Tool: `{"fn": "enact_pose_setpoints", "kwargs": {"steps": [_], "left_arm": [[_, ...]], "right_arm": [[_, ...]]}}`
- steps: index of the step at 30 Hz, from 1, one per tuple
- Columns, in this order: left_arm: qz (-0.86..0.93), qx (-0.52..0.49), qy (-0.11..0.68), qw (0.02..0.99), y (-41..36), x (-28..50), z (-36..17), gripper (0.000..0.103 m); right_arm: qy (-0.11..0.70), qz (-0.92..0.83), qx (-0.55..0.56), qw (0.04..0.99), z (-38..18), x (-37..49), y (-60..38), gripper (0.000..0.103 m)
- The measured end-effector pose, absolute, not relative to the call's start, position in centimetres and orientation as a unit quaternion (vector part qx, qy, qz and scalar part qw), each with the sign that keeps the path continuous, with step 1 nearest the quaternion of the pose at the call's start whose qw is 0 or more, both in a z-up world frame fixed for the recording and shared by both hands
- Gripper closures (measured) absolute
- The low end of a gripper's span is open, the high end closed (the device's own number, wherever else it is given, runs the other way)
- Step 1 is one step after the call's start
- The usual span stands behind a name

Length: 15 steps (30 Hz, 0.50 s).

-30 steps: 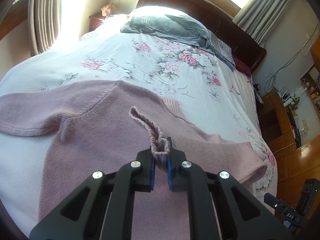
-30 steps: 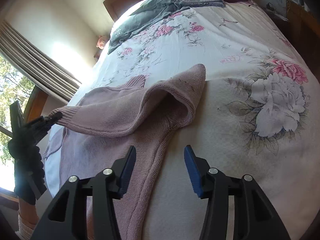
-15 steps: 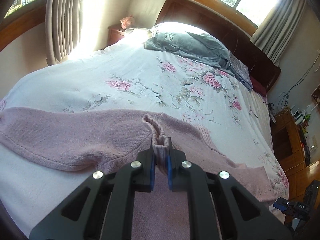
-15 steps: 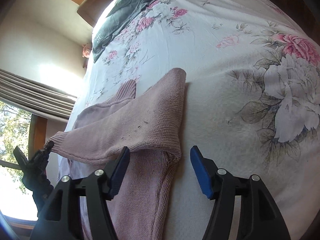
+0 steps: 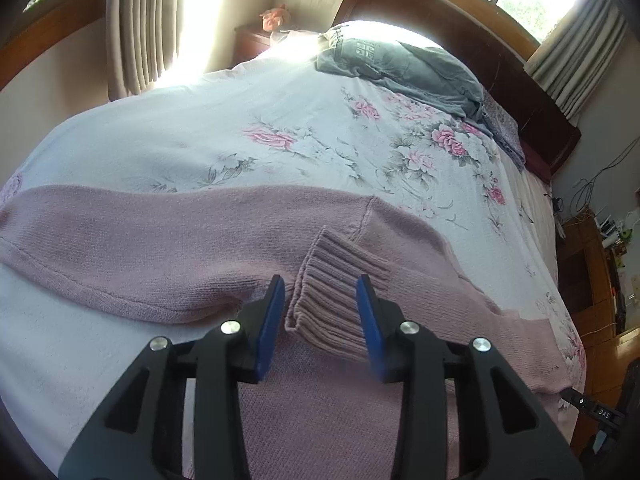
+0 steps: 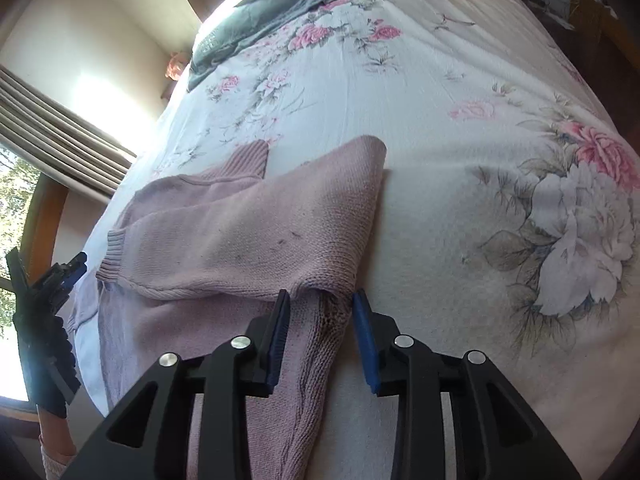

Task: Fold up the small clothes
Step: 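Open the left tool to release the folded sleeve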

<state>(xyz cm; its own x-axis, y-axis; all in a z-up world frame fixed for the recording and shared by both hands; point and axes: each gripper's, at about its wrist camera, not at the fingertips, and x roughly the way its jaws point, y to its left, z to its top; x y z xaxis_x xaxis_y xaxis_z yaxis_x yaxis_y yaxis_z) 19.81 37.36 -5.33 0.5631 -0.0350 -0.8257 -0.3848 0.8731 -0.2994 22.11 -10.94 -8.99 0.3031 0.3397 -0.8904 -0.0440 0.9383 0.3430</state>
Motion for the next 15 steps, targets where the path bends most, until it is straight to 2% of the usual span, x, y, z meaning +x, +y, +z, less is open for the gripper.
{"fn": "enact_pose_setpoints", "kwargs": {"steps": [1, 3, 11, 15], "left_arm": [[0.089, -0.23, 0.452, 0.857, 36.6, 20.0, -4.8, 0.059], [0.061, -0.225, 0.461, 0.856, 35.0, 20.8, -4.7, 0.057], [0.044, -0.211, 0.536, 0.816, 33.1, 22.6, -11.7, 0.058], [0.029, -0.208, 0.531, 0.821, 33.5, 22.2, -11.9, 0.058]], "right_arm": [[0.569, 0.127, 0.133, 0.801, -8.2, 22.2, -10.6, 0.064], [0.563, 0.144, 0.135, 0.802, -7.4, 22.6, -9.5, 0.063], [0.617, 0.117, 0.113, 0.77, -13.0, 22.8, -7.0, 0.065], [0.616, 0.114, 0.096, 0.773, -12.7, 22.4, -6.5, 0.061]]}}
